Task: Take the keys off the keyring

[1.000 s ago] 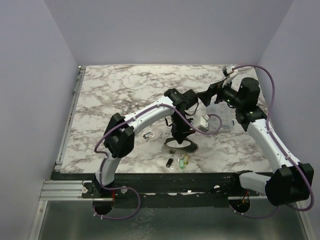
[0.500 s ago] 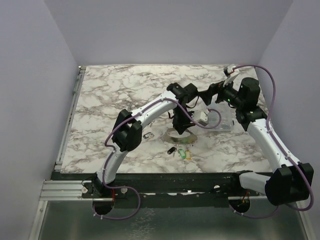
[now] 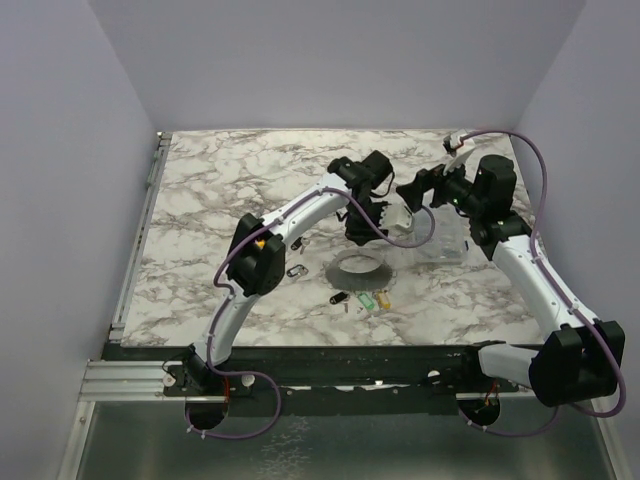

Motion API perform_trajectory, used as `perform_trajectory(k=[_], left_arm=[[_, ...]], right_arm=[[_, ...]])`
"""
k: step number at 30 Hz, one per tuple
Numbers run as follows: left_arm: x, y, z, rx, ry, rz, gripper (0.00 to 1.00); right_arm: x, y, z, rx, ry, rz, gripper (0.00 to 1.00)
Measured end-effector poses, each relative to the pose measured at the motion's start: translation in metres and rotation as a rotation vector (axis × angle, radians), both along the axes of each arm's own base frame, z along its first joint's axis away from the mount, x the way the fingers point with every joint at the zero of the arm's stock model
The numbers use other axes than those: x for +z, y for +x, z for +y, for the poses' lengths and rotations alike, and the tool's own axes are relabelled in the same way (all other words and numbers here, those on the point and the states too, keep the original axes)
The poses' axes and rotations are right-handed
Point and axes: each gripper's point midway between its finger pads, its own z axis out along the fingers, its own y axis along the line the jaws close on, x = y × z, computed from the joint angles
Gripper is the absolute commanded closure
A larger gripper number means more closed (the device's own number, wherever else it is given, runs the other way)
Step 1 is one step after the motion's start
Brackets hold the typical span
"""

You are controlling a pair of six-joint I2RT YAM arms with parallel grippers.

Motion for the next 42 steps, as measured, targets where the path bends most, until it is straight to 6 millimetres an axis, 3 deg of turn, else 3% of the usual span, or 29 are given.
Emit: perform_trajectory(k=[8,13,14,20,26,34,38,42], left_arm=[[0.018,0.065,0.005,0.127,-0.105,-0.156,0.40],[0.039,0.094,0.021,0.232,-0.172,-0.197,0.04],[0.042,0.095,0.024,0.245,-0.186,-0.196,0.01],[0.055,0.092,0.032,0.324,-0.279,-0.136,0.01],[0.057,0.080,0.049,0.354,-0.323,-0.092,0.01],[0.043,0.044,0.076,0.375,-0.309,-0.082,0.01],[0.047,0.040,0.077,0.427,-0.297,-0.139,0.01],[0.062,0.050,0.073,0.487,-0.310,-0.210,0.01]], right_arm=[[0.004,0.006,-0.005,-0.037,-0.011,-0.019,0.00],[0.015,0.010,-0.002,-0.039,-0.005,-0.059,0.00],[0.019,0.012,-0.001,-0.040,-0.002,-0.071,0.00],[0.037,0.018,0.010,-0.021,0.027,-0.123,0.00],[0.037,0.019,0.029,0.056,0.070,-0.116,0.00],[0.034,-0.006,0.072,0.285,0.157,-0.015,0.00],[0.049,-0.017,0.090,0.413,0.226,0.038,0.00],[0.058,-0.025,0.096,0.467,0.249,0.071,0.00]])
